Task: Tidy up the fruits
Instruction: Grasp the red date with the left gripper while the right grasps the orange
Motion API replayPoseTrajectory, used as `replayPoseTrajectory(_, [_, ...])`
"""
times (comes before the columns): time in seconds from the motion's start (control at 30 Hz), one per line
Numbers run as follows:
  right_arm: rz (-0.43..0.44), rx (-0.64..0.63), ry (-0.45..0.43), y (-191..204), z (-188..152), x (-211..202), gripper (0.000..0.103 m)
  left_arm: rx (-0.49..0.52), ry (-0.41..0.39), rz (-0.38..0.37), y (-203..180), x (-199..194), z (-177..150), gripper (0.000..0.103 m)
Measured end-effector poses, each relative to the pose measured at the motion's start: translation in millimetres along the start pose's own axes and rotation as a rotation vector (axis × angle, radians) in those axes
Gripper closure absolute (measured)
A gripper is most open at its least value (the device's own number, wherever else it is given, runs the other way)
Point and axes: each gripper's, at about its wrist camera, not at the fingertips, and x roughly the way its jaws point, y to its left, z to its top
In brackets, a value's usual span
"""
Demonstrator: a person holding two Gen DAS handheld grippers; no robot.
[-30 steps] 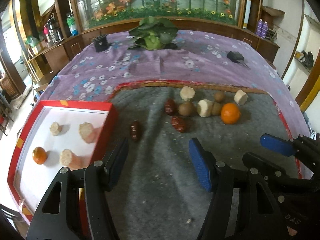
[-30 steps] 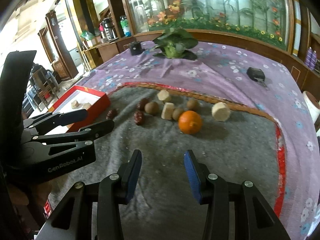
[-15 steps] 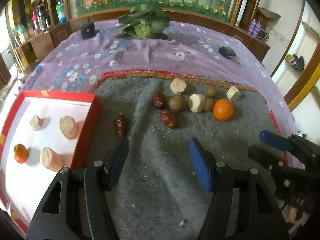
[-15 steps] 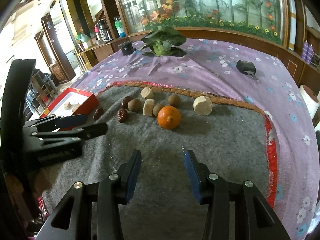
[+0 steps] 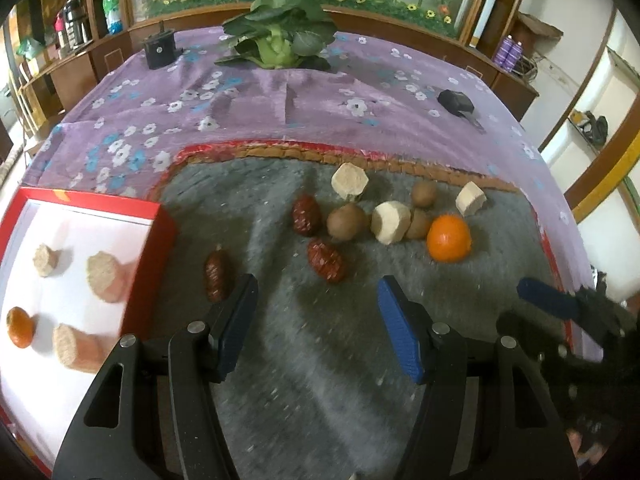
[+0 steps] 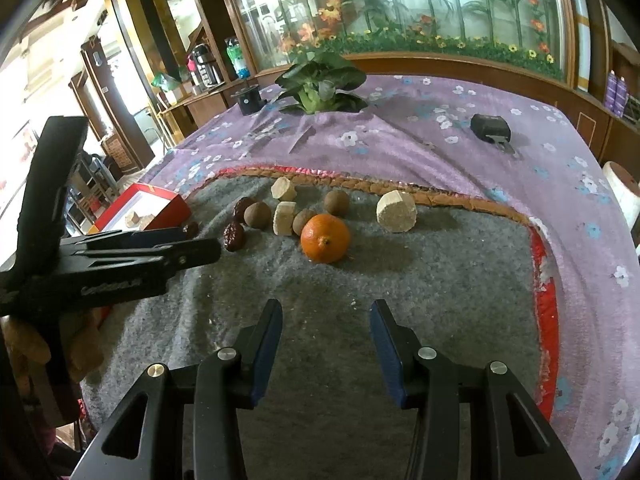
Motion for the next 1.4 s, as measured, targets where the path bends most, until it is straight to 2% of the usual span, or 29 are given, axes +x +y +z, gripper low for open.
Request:
replayPoseTrajectory(0.1, [0.006,0.007,-0.004,-4,1,-1,0.059,0.009,-0.009,0.022,-7,7,4,0.041])
replayPoseTrajectory(0.17, [0.010,0.005,-0.006,-6,1,-1,0.059,0.021,-0.007,0.043,-10,13,7,0.049])
replayPoseTrajectory(0.2, [0.011,0.002,-0.010,-7,2,-1,0.059,0.024,-0.002,0.046,-10,16,8,0.058])
replayPoseTrajectory(0.23, [0.011,0.002,-0.014,-8,2,-1,0.059,0.027,0.006,0.045,-11,20,9,0.062])
replayPoseTrajectory(0.37, [0.020,0.001,-0.025,-10,6,-2,0.059,0.041,0.013,0.054,-13,29,11,0.064])
replayPoseTrajectory(0.47, [0.030,0.004,-0.027,-11,11,1,0.059,0.042,0.006,0.062,-9,29,10,0.081])
replayPoseTrajectory(0.57, [0.031,-0.005,-0.031,-8,14,7,0.059,0.031,0.012,0.032,-3,26,8,0.081])
replayPoseTrajectory(0.93, [0.004,-0.042,0.003,-5,34,41,0.059,0.050,-0.013,0.004,-4,5,-1,0.081])
replayPoseTrajectory(1.1, [0.036,-0.068,0.029,-2,40,57,0.059,0.048,-0.013,0.002,-5,4,-2,0.081])
replayPoseTrajectory(1.13, [0.025,-0.074,0.037,0,40,60,0.069,0.049,-0.014,0.004,-5,4,-2,0.081])
replayPoseTrajectory(1.4, [0.006,-0.066,0.007,5,34,38,0.070,0.046,-0.028,0.016,-1,-8,-4,0.081])
